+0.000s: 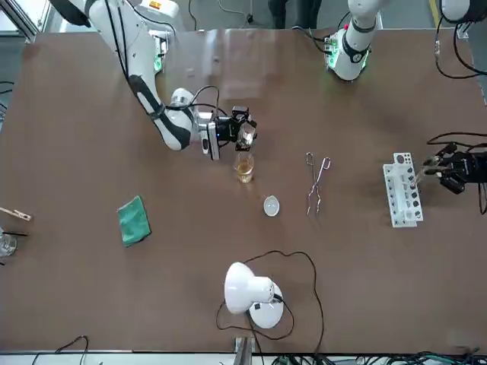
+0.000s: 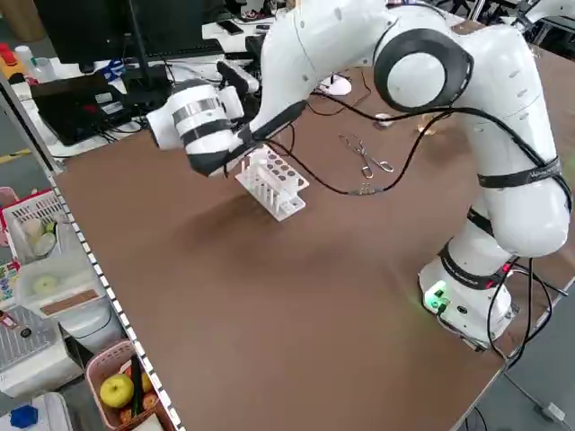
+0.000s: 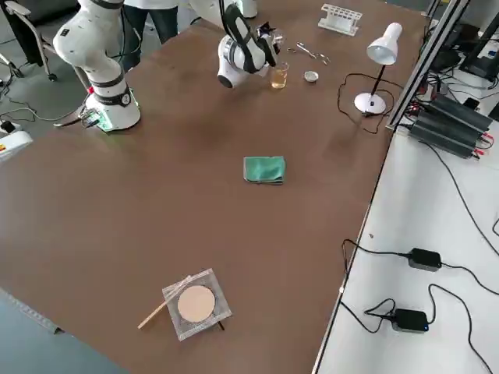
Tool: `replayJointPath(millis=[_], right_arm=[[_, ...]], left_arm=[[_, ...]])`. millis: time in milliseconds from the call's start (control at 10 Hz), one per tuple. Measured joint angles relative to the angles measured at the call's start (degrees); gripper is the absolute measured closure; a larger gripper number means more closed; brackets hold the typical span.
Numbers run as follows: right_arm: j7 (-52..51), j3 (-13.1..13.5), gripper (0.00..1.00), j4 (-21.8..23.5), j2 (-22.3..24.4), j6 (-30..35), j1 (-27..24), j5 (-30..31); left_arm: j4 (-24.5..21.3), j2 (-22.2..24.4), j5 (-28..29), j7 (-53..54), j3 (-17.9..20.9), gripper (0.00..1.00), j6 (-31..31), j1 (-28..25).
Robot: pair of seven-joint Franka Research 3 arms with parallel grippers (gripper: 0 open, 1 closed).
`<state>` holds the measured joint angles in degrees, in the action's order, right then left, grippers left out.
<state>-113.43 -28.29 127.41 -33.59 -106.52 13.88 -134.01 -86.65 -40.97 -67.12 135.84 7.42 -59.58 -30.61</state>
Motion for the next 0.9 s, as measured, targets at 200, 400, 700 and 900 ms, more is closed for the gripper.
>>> replayJointPath(millis=[200, 400, 700, 900], right_arm=[[1.19, 0.00, 0.62, -0.02, -0.09, -0.04, 0.28, -0.87], [2.86, 0.01, 0.62, -0.03, -0.33, -0.07, 0.28, -1.09], [5.42, 0.00, 0.62, -0.05, -0.55, -0.07, 0.29, -1.94], [7.20, 0.00, 0.62, -0.08, -0.69, -0.07, 0.29, -2.60]], left_arm=[[0.81, -2.95, -4.87, 0.32, -0.10, 0.79, 0.00, -0.01], [0.96, -4.61, -5.85, 1.14, -0.10, 0.79, 0.00, -0.28], [0.21, -6.04, -3.92, 6.20, -0.05, 0.79, 0.00, -1.32], [-0.91, -6.12, -1.55, 9.78, -0.05, 0.79, -0.41, -2.53]])
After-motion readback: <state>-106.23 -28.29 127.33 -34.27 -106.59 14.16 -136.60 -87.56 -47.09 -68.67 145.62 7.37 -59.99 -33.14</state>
